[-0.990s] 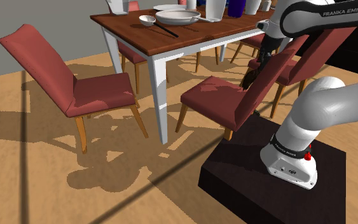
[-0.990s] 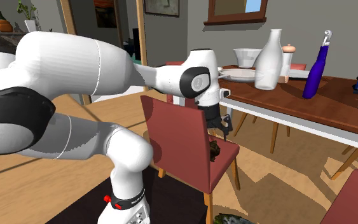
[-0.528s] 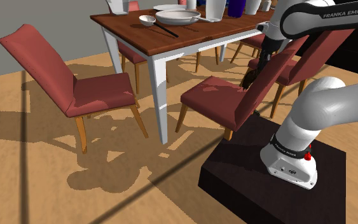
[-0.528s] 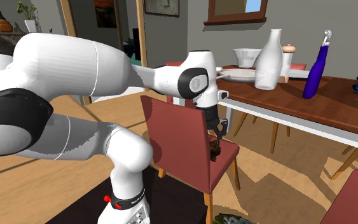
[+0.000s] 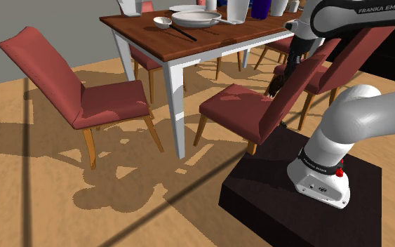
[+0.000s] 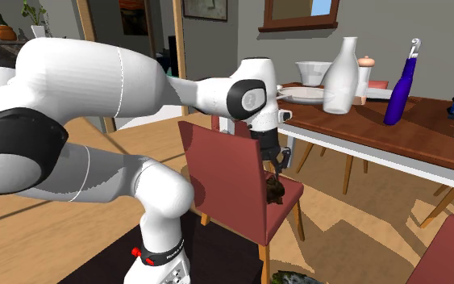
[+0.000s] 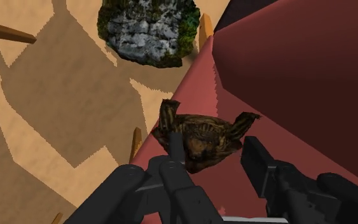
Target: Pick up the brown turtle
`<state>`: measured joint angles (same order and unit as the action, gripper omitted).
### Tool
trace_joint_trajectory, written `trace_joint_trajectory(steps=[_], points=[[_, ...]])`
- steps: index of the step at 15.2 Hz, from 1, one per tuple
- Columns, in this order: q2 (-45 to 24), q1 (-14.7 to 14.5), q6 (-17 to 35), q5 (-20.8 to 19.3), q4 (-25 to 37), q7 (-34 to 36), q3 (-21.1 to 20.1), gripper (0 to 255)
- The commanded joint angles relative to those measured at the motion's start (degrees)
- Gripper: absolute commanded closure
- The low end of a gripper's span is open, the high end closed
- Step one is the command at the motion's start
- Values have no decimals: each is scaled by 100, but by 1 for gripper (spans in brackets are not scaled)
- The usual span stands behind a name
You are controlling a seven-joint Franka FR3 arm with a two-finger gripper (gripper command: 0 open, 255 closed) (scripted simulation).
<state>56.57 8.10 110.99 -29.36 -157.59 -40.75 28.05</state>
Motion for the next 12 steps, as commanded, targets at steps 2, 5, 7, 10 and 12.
trace_joint_trajectory(steps=[2, 5, 7, 10, 12], points=[[30, 9, -364, 126, 172, -57, -117, 255], [36, -22, -581, 228, 386, -91, -214, 255], [32, -46, -724, 289, 533, -110, -272, 255], [16, -83, -933, 374, 761, -138, -354, 255], [7, -97, -1011, 405, 850, -148, -383, 255]])
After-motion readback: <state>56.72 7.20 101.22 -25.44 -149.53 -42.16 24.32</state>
